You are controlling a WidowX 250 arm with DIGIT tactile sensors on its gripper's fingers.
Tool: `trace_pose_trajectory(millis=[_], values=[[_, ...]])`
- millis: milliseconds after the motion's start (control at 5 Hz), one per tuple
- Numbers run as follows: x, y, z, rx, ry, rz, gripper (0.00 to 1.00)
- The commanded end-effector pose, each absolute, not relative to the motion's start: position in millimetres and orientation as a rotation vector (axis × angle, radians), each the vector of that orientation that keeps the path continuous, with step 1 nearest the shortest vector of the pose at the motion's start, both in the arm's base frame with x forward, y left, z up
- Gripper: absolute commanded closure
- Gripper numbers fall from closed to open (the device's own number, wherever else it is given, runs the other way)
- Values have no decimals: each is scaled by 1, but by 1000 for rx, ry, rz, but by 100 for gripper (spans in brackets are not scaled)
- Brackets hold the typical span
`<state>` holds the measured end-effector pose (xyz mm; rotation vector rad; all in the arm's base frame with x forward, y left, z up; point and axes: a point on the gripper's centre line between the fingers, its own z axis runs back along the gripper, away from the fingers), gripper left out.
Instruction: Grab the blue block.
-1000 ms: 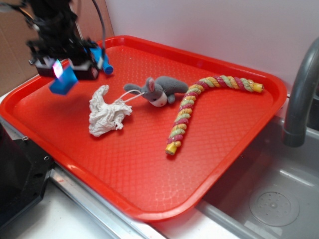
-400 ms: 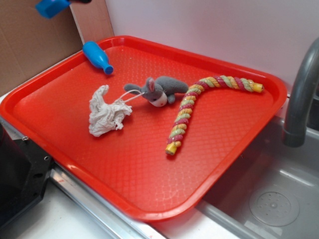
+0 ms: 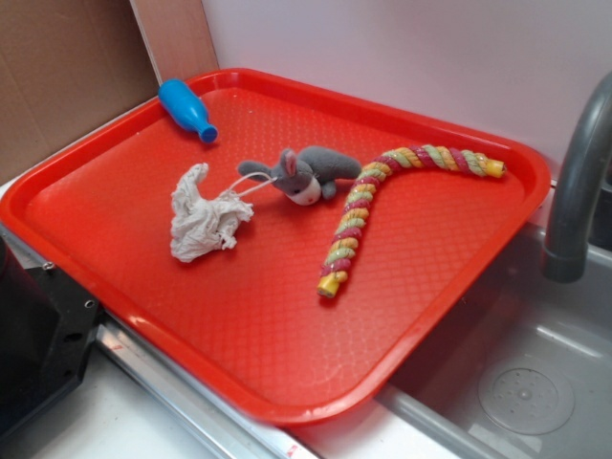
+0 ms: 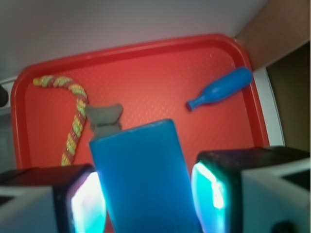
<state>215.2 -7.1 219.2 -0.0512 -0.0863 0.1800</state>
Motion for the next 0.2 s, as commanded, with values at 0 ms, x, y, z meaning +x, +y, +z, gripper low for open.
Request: trace_pose_trajectory(millis=[0], values=[[208, -2, 238, -17, -151, 188, 100]])
